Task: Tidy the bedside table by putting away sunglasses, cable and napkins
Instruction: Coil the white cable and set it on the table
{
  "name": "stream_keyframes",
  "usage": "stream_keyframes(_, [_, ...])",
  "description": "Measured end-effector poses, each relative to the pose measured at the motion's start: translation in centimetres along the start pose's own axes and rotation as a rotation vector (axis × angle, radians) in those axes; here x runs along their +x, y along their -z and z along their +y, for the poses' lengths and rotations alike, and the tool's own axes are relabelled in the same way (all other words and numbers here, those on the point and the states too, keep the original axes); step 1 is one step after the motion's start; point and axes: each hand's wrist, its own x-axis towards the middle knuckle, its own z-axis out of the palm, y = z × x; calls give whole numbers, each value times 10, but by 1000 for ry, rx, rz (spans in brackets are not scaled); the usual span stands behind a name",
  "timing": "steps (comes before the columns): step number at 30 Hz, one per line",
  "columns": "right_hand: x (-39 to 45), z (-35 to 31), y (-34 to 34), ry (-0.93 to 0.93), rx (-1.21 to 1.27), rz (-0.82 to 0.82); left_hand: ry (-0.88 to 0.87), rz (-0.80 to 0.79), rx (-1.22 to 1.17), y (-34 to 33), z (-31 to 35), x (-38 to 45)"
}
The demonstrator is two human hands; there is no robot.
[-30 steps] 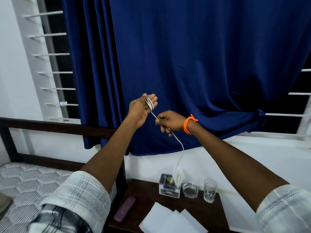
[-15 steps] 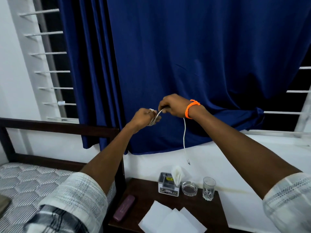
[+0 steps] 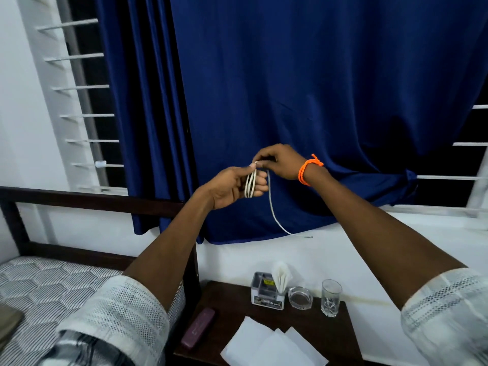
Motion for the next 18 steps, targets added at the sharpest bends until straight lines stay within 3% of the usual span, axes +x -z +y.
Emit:
stream_keyframes(8, [-17, -6, -43, -211, 737, 20, -102, 0, -324, -12, 11, -1])
stream_keyframes(18, [-17, -12, -61, -418, 895, -69, -246, 86, -436, -3, 10, 7])
